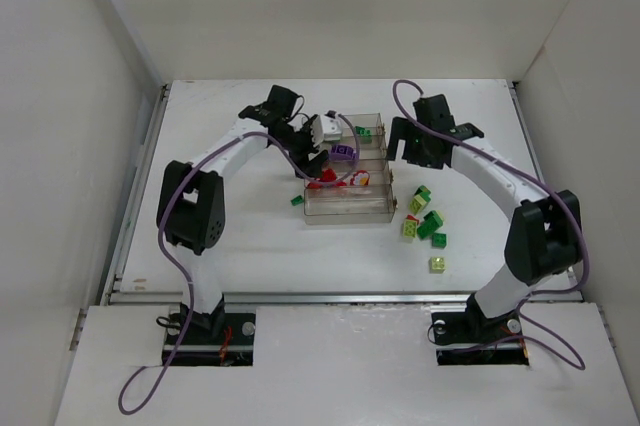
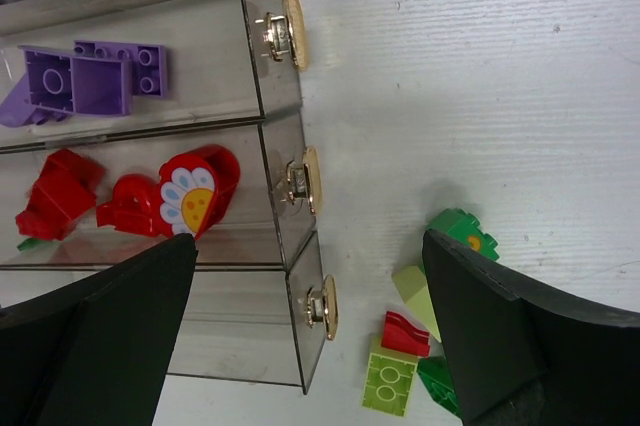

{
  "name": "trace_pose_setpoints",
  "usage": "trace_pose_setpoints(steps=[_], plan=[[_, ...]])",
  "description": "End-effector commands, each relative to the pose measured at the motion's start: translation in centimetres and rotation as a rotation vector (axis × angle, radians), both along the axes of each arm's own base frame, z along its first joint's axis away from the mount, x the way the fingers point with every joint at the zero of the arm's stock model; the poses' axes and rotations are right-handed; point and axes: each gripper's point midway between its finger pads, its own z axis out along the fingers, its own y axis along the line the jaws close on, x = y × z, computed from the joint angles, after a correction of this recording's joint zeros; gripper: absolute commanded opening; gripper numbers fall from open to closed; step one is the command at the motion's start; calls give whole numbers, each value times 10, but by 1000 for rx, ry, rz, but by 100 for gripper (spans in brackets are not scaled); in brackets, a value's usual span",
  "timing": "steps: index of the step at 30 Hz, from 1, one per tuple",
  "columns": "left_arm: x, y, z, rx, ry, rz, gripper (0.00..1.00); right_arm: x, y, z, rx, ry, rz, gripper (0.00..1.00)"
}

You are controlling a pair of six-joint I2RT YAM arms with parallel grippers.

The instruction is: Sort the legos into containers by color

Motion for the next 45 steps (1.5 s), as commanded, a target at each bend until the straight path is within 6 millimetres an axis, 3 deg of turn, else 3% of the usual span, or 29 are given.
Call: trace_pose_setpoints(steps=[1, 4, 6, 7, 8, 9, 11, 12, 13, 14, 15, 17, 18, 19, 20, 21, 23, 28, 33, 38, 42, 45], plan=[[9, -3, 21, -40, -20, 27, 75, 6, 0, 26, 6, -92, 10, 100], [13, 0, 46, -54, -63, 85, 78, 7, 11, 41, 4, -132, 54, 100], [22, 9, 69, -54, -100, 216, 78, 8, 28, 58, -13, -180, 107, 100], [23, 13, 86, -90, -103, 311, 78, 7, 47, 68, -22, -204, 148, 100], [31, 23, 80, -69, -120, 351, 78, 4, 54, 68, -36, -210, 175, 100], [30, 34, 98, -90, -144, 410, 77, 7, 65, 81, -39, -237, 196, 100], [28, 62, 102, -92, -154, 482, 76, 8, 80, 84, -45, -237, 221, 100], [12, 72, 80, -51, -121, 475, 74, 8, 88, 88, -14, -235, 248, 100], [-1, 77, 84, -42, -155, 450, 71, 7, 94, 93, 25, -235, 250, 100], [-11, 84, 75, 1, -184, 408, 70, 7, 100, 95, 56, -236, 259, 100], [-31, 91, 46, 45, -133, 389, 67, 6, 104, 97, 100, -230, 274, 100], [-53, 92, 37, 47, -130, 345, 61, 1, 107, 94, 137, -215, 272, 100], [-71, 91, 16, 60, -81, 310, 59, 4, 103, 90, 135, -213, 261, 100], [-75, 92, 9, 65, -81, 303, 59, 1, 102, 92, 147, -212, 250, 100], [-78, 92, 2, 63, -68, 297, 59, -3, 100, 81, 137, -188, 250, 100], [-81, 93, -5, 67, -60, 297, 60, -8, 98, 86, 152, -194, 238, 100], [-81, 95, -20, 81, -62, 296, 69, -15, 95, 79, 159, -181, 227, 100], [-62, 97, -53, 141, -23, 330, 71, -15, 84, 82, 141, -204, 169, 100], [-46, 83, -60, 108, -5, 293, 71, 0, 73, 71, 92, -190, 138, 100], [-40, 66, -84, 117, 57, 266, 71, 22, 67, 66, 75, -168, 130, 100], [-25, 58, -91, 125, 72, 277, 62, 37, 53, 67, 69, -167, 101, 100], [-19, 56, -97, 127, 77, 277, 43, 45, 44, 65, 72, -158, 80, 100]])
